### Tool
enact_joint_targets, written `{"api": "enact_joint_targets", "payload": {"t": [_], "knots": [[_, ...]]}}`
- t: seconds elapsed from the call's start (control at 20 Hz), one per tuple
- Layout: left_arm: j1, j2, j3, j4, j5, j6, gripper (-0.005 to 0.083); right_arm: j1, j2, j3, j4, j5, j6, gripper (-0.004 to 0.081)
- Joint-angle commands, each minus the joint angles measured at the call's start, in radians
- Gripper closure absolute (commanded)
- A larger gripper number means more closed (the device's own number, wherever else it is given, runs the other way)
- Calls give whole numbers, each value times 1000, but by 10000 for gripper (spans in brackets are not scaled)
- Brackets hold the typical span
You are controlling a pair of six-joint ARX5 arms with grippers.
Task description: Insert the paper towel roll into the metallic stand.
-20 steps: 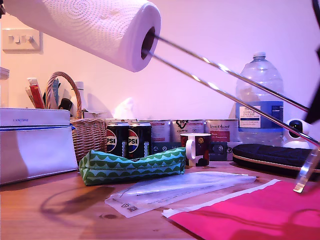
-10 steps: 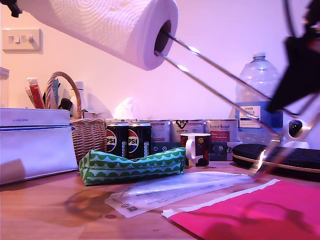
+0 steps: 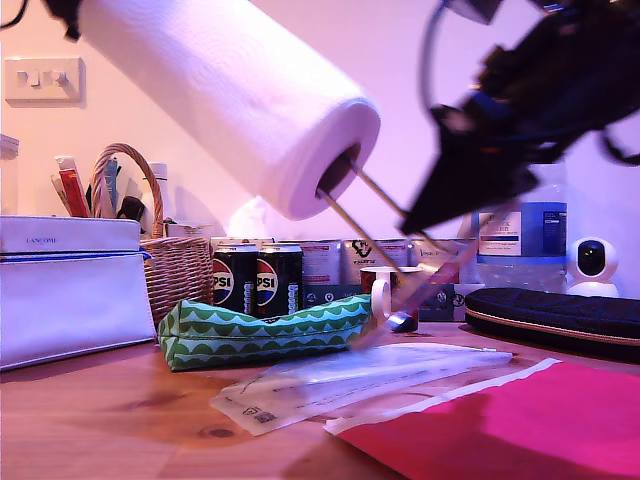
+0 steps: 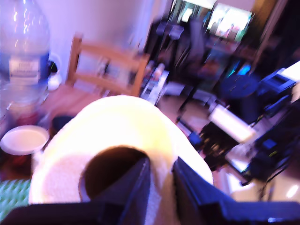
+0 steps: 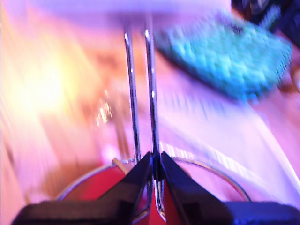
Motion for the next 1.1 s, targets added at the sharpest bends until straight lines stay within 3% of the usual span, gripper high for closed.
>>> {"api": "enact_joint_targets", "payload": {"t": [0.0, 0.3, 0.5, 0.65, 0.8, 1.05], "knots": [[-18, 8, 43, -5, -72, -10, 794, 8, 5, 6, 113, -37, 29, 783], [-112, 8, 182, -72, -330, -36, 794, 15, 83, -145, 553, -62, 200, 783], [-196, 8, 238, -102, -488, -45, 794, 23, 151, -239, 894, -23, 308, 783], [-276, 8, 248, -102, -620, -51, 794, 44, 238, -264, 1060, 21, 339, 783], [-357, 8, 248, -102, -739, -51, 794, 76, 343, -264, 1182, 24, 337, 783], [-450, 8, 249, -93, -822, -51, 794, 87, 361, -265, 1123, 39, 333, 783]]}}
